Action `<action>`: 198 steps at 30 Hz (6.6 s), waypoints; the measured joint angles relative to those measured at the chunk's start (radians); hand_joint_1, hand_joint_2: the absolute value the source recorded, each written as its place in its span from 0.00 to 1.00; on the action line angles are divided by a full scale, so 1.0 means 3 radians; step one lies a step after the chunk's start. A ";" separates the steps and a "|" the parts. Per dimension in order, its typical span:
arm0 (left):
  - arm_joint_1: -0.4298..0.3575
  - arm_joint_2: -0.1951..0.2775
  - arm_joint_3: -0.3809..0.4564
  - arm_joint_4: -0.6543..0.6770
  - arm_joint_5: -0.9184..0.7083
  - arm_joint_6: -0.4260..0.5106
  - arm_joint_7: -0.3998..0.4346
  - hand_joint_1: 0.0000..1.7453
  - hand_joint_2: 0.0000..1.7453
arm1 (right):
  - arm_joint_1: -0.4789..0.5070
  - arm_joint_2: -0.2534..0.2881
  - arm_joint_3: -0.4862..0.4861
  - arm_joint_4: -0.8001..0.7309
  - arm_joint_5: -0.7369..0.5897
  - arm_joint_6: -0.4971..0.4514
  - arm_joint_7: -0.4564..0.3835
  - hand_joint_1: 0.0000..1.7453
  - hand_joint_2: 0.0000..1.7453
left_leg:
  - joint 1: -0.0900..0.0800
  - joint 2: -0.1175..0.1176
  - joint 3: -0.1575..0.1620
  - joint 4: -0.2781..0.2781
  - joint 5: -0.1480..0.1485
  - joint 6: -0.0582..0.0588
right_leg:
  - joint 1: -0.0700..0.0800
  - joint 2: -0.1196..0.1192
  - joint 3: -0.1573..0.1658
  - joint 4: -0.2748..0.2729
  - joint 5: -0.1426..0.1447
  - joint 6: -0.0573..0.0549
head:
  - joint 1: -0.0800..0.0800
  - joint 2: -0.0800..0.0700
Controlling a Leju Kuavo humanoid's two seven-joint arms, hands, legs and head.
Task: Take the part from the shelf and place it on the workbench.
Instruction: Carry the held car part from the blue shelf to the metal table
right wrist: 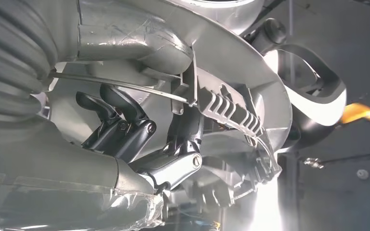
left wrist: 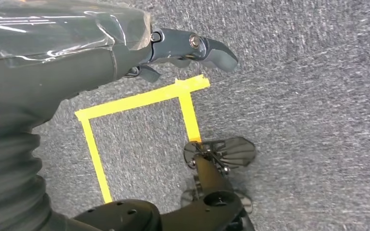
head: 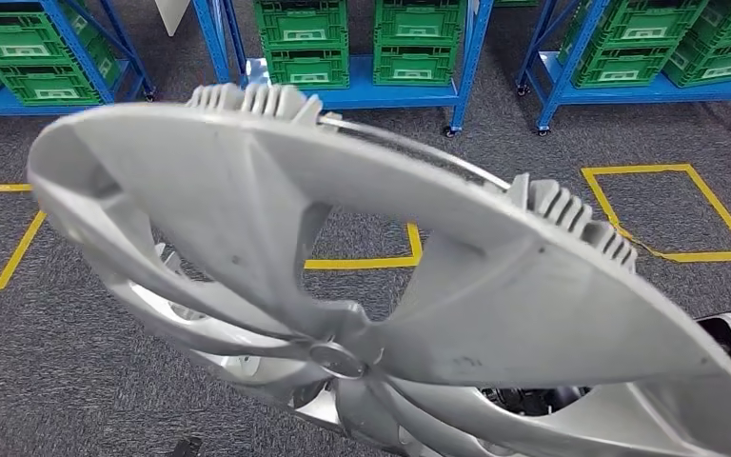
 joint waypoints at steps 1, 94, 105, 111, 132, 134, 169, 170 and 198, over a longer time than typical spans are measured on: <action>0.0004 0.0000 0.0002 0.0000 -0.0010 -0.0002 -0.0001 0.00 1.00 | 0.0003 -0.0002 -0.0001 0.0003 0.0024 0.0005 -0.0013 1.00 1.00 | -0.0007 -0.0001 -0.0014 0.0005 0.0007 0.0005 | 0.0000 0.0000 -0.0063 0.0137 -0.0031 0.0008 | 0.0000 0.0000; 0.0134 0.0114 -0.0115 -0.0141 -0.0211 0.0245 0.0028 0.00 1.00 | 0.0209 -0.0041 -0.0135 -0.0257 0.0546 0.0060 -0.0366 1.00 1.00 | 0.0012 -0.0201 -0.0028 0.0033 0.0016 -0.0027 | 0.0040 0.0000 -0.0090 0.0167 -0.0012 -0.0021 | 0.0006 0.0000; 0.0198 0.0147 -0.0083 -0.0205 -0.0086 0.0268 0.0011 0.00 1.00 | 0.0137 -0.0024 -0.0170 -0.0260 0.0508 -0.0047 -0.0485 1.00 1.00 | 0.0018 -0.0137 -0.0281 0.0485 -0.0216 -0.0180 | 0.0023 0.0015 0.0319 -0.0739 0.0401 -0.0105 | -0.0018 0.0000; 0.0226 0.0198 -0.0082 -0.0282 -0.0082 0.0398 -0.0045 0.00 1.00 | 0.0131 -0.0024 -0.0171 -0.0254 0.0503 -0.0109 -0.0510 1.00 1.00 | 0.0039 0.0028 -0.0420 0.0729 -0.0206 -0.0180 | 0.0057 -0.0220 0.0326 -0.0738 0.0377 -0.0132 | -0.0027 0.0000; 0.0184 0.0247 -0.0081 -0.0358 -0.0090 0.0213 -0.0064 0.00 1.00 | 0.0080 -0.0017 -0.0158 -0.0229 0.0531 -0.0066 -0.0469 1.00 1.00 | 0.0013 -0.0450 -0.0115 0.0112 0.0014 -0.0118 | 0.0032 0.0136 0.0271 -0.0741 0.0443 -0.0051 | 0.0001 0.0000; 0.0196 0.0245 -0.0084 -0.0355 -0.0100 0.0201 -0.0066 0.00 1.00 | 0.0072 -0.0004 -0.0158 -0.0230 0.0533 -0.0065 -0.0448 1.00 1.00 | 0.0013 -0.0317 -0.0176 0.0222 -0.0051 -0.0153 | 0.0026 0.0077 0.0286 -0.0754 0.0448 -0.0090 | -0.0006 0.0000; 0.0274 0.0270 -0.0178 -0.0441 -0.0176 0.0203 0.0011 0.00 1.00 | 0.0112 -0.0031 -0.0159 -0.0318 0.0581 -0.0099 -0.0438 1.00 1.00 | 0.0032 -0.0045 -0.0619 0.1094 -0.0407 -0.0189 | 0.0055 -0.0088 0.0248 -0.0686 0.0414 -0.0145 | -0.0008 0.0000; 0.0278 0.0270 -0.0181 -0.0441 -0.0175 0.0203 0.0011 0.00 1.00 | 0.0111 -0.0031 -0.0159 -0.0318 0.0581 -0.0099 -0.0438 1.00 1.00 | 0.0032 -0.0037 -0.0639 0.1126 -0.0389 -0.0182 | 0.0067 -0.0127 0.0249 -0.0686 0.0408 -0.0152 | -0.0008 0.0000; 0.0171 0.0285 -0.0358 -0.0429 -0.0137 0.0146 0.0014 0.00 1.00 | 0.0199 -0.0090 -0.0222 -0.0340 0.0714 -0.0061 -0.0603 1.00 1.00 | 0.0050 -0.0064 -0.0466 0.0838 -0.0352 -0.0201 | 0.0001 -0.0027 0.0221 -0.0658 0.0428 -0.0099 | 0.0000 0.0000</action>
